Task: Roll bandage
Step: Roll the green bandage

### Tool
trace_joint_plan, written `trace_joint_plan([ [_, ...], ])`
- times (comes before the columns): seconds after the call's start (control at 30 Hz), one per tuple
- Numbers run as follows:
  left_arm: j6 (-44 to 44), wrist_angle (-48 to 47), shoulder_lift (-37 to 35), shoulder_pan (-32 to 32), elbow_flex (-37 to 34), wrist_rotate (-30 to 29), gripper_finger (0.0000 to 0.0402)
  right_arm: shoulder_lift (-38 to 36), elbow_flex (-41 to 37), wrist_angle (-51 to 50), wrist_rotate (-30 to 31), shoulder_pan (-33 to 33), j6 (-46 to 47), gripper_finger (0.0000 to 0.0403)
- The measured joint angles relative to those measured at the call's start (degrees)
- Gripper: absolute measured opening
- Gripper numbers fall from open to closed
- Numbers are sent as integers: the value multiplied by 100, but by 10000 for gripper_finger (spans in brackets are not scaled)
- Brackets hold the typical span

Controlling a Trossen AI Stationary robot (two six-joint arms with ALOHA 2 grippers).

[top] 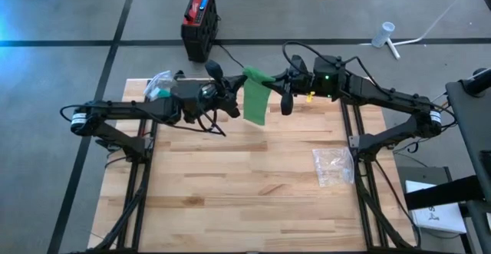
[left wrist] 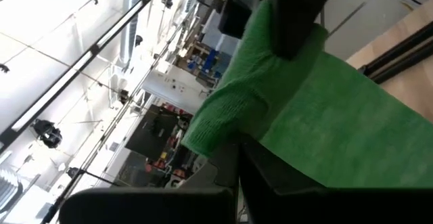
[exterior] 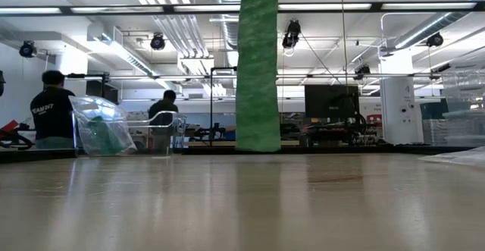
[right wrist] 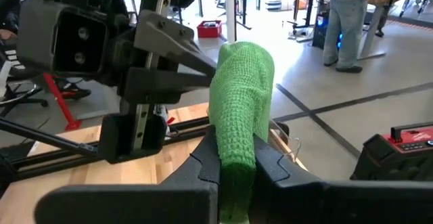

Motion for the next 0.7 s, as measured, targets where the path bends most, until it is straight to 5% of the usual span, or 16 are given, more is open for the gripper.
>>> trace_joint_plan([
  [0.3,-424,60,-178,-15,24,-155,0,57,-53,-226,173,10,-11,21],
  [0.53,-1246,-637,-144,-52,-16,892,0,32,-46,-109,271,-24,-10,21],
  [0.7,-1168,-638,-38,-50,-39,827,0,61,-46,-51,286,-35,-94,21],
])
